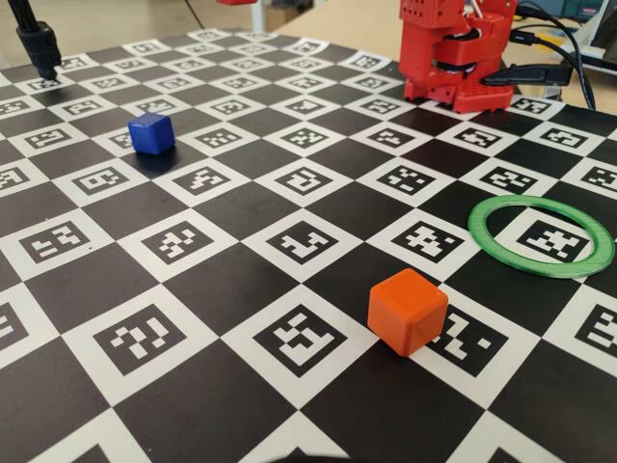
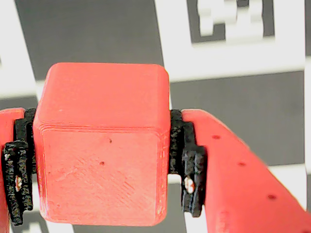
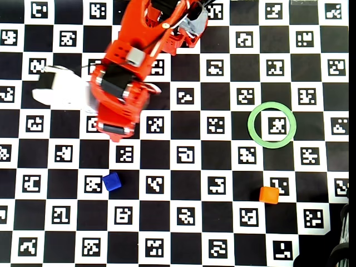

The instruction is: Grab the red cube then put it in the green circle then put the blue cube on top and finally the orange cube on top

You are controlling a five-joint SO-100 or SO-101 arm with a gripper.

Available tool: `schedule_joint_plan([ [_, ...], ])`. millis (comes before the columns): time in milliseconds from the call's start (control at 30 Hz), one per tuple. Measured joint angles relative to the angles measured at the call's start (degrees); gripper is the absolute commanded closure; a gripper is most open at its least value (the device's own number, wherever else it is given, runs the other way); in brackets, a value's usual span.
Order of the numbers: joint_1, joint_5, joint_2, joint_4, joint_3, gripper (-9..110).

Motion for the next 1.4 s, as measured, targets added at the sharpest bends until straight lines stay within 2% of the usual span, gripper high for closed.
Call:
schedule_joint_plan([
  [667, -36.56, 29.18, 7.91, 0.44, 3.96, 103],
  [1100, -50.45, 43.24, 7.03, -7.03, 6.68, 102],
  [1400, -57.30, 46.05, -2.20, -9.93, 5.36, 102],
])
